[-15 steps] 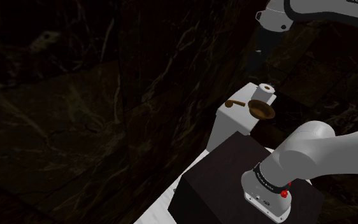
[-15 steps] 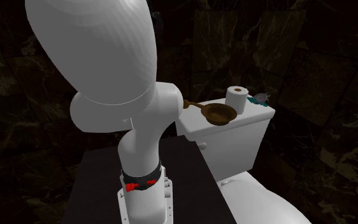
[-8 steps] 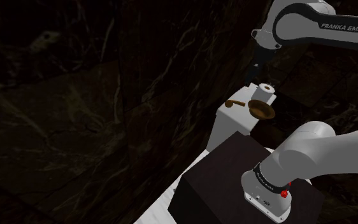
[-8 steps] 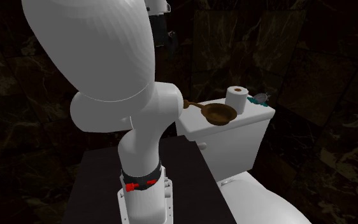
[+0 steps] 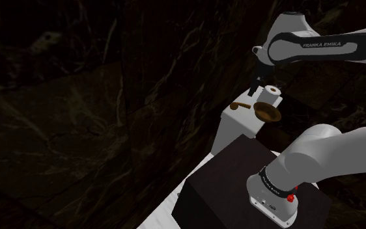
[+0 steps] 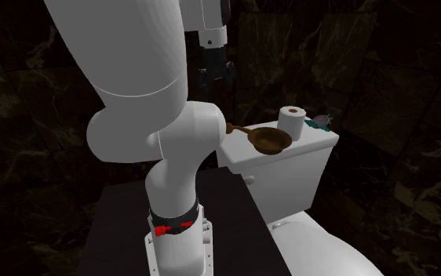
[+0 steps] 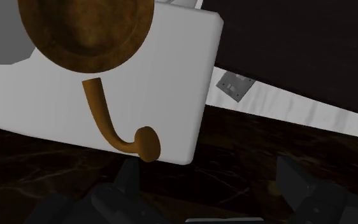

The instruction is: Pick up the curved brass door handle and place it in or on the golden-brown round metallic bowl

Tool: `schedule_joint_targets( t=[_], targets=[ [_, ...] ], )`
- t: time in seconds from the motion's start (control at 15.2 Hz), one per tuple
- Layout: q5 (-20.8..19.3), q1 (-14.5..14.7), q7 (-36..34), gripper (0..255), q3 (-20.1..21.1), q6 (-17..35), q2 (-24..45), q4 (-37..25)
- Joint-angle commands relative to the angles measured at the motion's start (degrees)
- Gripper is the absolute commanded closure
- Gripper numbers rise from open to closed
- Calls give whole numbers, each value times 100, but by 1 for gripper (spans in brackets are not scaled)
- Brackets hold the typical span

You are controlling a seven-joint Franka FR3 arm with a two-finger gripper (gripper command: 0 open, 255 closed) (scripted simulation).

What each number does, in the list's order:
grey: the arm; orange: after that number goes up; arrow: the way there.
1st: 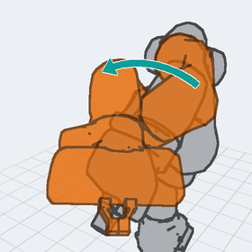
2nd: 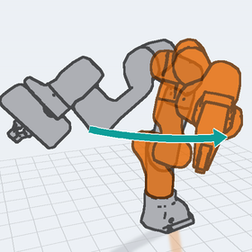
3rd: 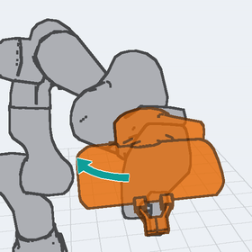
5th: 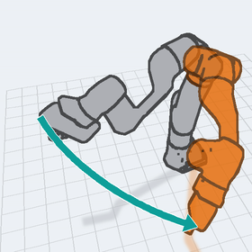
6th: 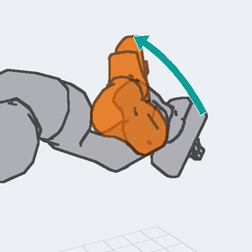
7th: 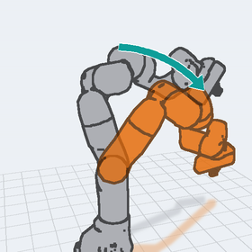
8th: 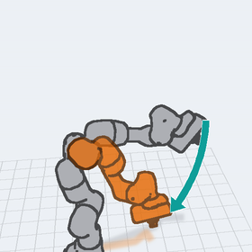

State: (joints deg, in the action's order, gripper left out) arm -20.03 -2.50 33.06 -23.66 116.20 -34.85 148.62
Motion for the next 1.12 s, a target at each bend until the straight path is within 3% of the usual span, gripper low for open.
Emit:
schedule_joint_targets(
  t=[0.0,0.26,0.53,0.73,0.86,1.06],
  targets=[
    [-111,10,315,0,-286,465,313,68],
    [-138,134,993,0,-874,1349,1125,-1],
    [215,404,1863,0,-1484,2228,2116,-215],
    [941,673,2793,0,-1898,2837,2995,-463],
    [1734,768,3613,0,-2027,3170,3651,-679],
    [2188,685,3991,0,-1926,3384,3997,-727]
  ],
)
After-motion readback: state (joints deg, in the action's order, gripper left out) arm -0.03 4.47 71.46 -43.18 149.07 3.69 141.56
